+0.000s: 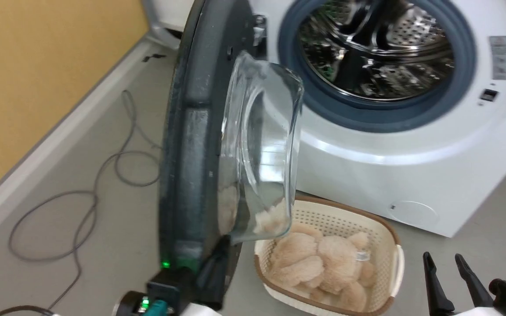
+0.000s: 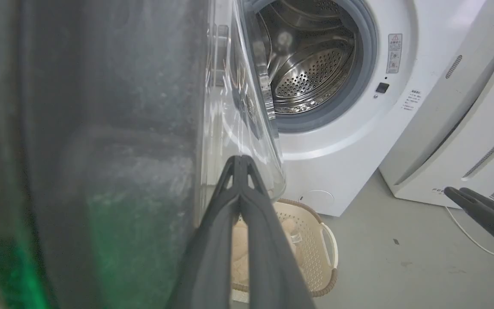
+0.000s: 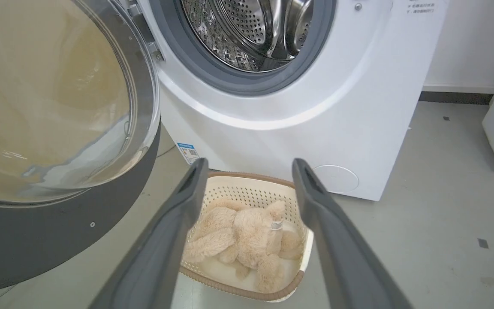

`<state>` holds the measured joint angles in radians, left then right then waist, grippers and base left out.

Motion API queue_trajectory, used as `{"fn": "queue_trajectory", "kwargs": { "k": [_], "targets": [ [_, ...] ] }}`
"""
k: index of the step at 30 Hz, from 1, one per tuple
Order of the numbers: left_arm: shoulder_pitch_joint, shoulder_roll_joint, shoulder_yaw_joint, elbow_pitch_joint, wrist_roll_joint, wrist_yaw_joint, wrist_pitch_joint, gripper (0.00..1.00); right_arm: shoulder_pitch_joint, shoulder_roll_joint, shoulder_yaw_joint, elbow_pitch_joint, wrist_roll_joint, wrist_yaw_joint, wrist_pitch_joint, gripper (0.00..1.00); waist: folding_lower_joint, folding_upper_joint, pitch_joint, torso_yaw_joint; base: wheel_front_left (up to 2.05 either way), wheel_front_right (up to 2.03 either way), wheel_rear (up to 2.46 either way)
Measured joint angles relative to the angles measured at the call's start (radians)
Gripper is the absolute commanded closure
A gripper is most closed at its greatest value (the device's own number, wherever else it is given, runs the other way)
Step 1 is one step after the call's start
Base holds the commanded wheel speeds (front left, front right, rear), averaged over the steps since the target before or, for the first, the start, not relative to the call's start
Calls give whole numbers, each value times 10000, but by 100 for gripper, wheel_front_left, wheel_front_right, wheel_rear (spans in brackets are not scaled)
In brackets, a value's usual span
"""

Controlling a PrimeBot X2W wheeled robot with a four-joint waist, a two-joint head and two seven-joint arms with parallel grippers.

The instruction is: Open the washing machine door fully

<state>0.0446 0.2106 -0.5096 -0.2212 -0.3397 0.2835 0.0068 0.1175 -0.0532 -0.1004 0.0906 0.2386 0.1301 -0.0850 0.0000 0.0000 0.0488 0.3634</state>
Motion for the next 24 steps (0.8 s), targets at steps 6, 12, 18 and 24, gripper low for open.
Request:
{"fn": "queue_trajectory", "kwargs": {
  "k": [6,12,18,24],
  "targets": [
    [-88,288,800,566,-251,73,-368,100,-38,0,-4,-35,-13,0,54,0,0,0,124,324,0,0,0],
    [-690,656,1985,1638,-895,-71,-915,100,-54,0,-8,-44,-27,0,144,0,0,0,263,296,0,0,0],
    [-1433,1064,3026,3126,-1572,-587,-1724,100,-109,0,46,6,-19,0,174,0,2,0,367,121,0,0,0],
    [-2316,1396,3958,4615,-1962,-938,-2370,100,-291,0,90,59,-10,0,165,0,2,0,512,-69,0,0,0]
  ]
}}
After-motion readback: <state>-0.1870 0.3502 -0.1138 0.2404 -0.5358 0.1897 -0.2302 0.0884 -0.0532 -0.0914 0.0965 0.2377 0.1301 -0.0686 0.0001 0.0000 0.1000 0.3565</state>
